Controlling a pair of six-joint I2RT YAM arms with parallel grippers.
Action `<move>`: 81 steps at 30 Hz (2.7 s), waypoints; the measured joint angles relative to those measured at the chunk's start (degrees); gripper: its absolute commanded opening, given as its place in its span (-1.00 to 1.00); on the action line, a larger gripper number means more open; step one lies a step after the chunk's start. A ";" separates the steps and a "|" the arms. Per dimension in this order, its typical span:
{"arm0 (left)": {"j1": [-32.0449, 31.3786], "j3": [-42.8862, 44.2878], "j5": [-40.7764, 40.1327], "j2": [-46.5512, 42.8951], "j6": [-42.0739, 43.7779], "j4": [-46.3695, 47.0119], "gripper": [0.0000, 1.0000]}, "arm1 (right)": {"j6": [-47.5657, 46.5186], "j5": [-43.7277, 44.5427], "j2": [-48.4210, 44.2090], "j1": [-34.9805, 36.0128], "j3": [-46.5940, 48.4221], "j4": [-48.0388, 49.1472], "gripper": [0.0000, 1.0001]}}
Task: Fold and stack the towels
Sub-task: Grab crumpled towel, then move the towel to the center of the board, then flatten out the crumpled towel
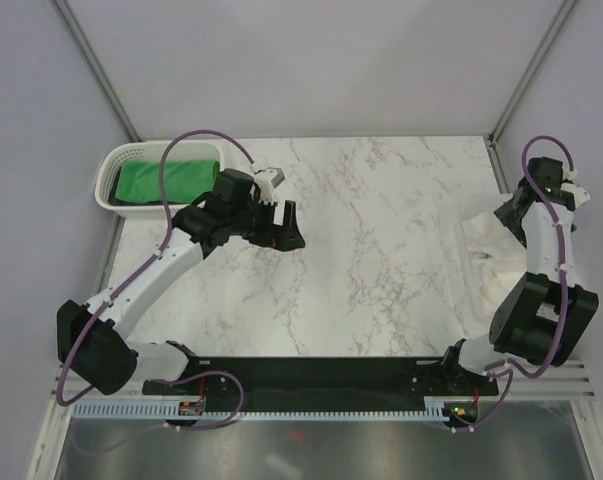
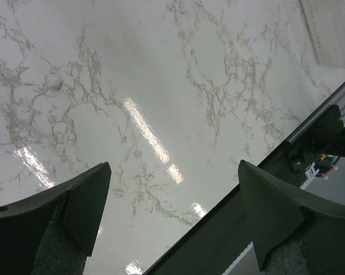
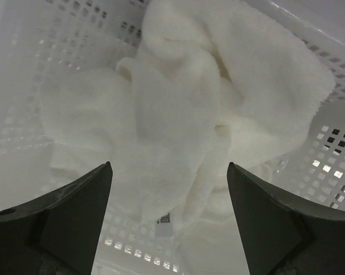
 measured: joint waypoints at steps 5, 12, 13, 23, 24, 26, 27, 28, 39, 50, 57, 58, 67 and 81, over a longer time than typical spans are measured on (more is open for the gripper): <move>-0.02 -2.34 -0.04 -2.19 -0.42 0.92 0.95 | 3.65 0.68 4.76 -3.58 -5.42 3.63 0.55; -0.02 -2.16 -2.12 -4.79 -0.44 1.25 0.93 | -0.81 -2.27 9.29 -3.76 -4.74 6.60 -1.00; -0.02 -1.81 -2.27 -4.85 -0.50 1.25 0.93 | -1.60 -2.58 8.98 -3.78 -2.16 5.44 -1.00; 3.39 9.60 -6.27 -3.50 -3.17 0.83 0.99 | -4.87 -28.61 -3.06 -1.55 33.55 4.02 -1.00; 4.87 10.97 -6.25 -3.30 -3.74 0.79 0.99 | -4.00 -32.41 -3.89 1.38 37.13 4.90 -1.00; 7.50 12.92 -6.25 -3.32 -4.72 0.85 0.99 | -3.30 -37.75 -3.04 9.46 45.38 5.03 -1.00; 8.63 13.33 -6.38 -3.63 -5.07 0.90 0.99 | -2.82 -39.82 -2.05 12.66 48.92 5.62 -1.00; 9.20 13.40 -6.49 -3.93 -5.27 0.92 0.99 | -1.75 -43.36 -1.16 16.70 52.37 7.39 -1.00; 9.75 5.20 -2.12 -14.27 -5.86 0.85 0.89 | 9.31 -56.72 -6.27 32.30 26.71 28.55 -1.00; 9.75 -13.16 -3.58 -19.63 -7.93 0.81 0.81 | 1.01 -39.36 10.05 48.33 -3.65 22.77 0.27; 8.94 -13.53 -1.46 -10.67 -8.04 4.87 0.83 | -4.92 -26.34 8.22 48.68 3.50 15.56 0.36; 8.92 -13.38 -0.74 -9.16 -8.48 6.08 0.83 | -5.75 -24.57 7.58 48.61 4.00 15.61 0.43; 6.97 -1.09 7.19 11.21 -13.44 16.22 0.66 | -9.66 -20.02 -10.12 48.61 -8.41 16.72 0.12; 3.67 -7.96 6.14 5.09 -13.42 17.81 0.75 | -6.64 -24.35 -16.04 59.49 -36.20 30.14 0.47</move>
